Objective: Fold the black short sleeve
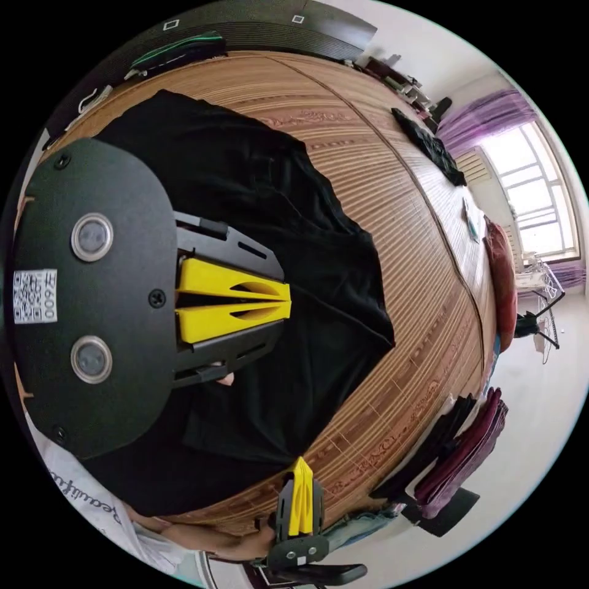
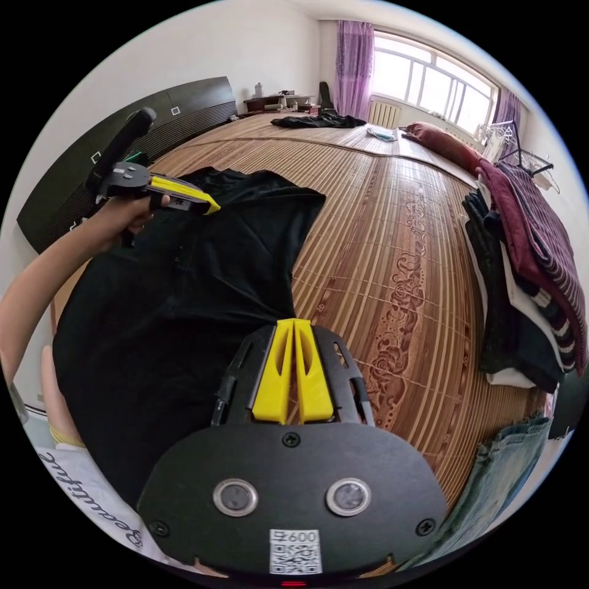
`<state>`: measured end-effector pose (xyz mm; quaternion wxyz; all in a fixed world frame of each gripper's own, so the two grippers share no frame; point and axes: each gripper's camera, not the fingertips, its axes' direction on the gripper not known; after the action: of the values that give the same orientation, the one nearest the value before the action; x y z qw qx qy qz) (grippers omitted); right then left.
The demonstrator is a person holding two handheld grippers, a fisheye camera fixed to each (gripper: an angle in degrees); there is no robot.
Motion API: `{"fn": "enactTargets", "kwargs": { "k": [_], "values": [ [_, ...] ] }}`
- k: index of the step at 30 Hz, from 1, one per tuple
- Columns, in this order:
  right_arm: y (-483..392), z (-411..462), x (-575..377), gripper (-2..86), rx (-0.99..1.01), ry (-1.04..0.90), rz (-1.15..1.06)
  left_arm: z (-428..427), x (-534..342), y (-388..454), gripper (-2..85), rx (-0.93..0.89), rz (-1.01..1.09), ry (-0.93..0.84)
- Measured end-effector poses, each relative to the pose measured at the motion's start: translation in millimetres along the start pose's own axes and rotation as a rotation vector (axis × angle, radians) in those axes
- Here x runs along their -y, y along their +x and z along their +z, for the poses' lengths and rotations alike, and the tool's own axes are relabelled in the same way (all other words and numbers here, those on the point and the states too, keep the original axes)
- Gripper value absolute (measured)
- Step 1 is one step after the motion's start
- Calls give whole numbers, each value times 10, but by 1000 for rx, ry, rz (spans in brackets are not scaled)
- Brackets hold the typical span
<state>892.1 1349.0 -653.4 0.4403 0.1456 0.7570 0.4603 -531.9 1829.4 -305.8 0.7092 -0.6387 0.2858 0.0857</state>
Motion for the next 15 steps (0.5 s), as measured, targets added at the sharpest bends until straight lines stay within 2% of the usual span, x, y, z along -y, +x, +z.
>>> {"fn": "enactTargets", "kwargs": {
  "k": [4,5,6,8,10,12,13,15],
  "values": [
    [-51,-63,-88,-8,18,-1,11,354,-560,-180,3,32,-38,-5],
    [-22,-91,-117,-8,50,0,26,378,-743,-195,3,130,-89,8],
    [1,-111,-135,-9,73,3,34,338,-963,-151,3,239,-107,58],
    [61,-281,-247,-9,184,58,30,196,-1374,-34,2,291,-92,192],
    [51,-473,-365,-9,281,138,-38,75,-1856,171,3,273,0,279],
    [2,-491,-416,-9,361,47,-99,-31,-2636,514,4,256,140,298],
    [-54,-407,-424,-9,389,-68,-135,-61,-2866,593,4,248,167,306],
    [-115,-315,-460,-9,358,-74,-139,-178,-3821,869,6,228,248,325]
  ]
}}
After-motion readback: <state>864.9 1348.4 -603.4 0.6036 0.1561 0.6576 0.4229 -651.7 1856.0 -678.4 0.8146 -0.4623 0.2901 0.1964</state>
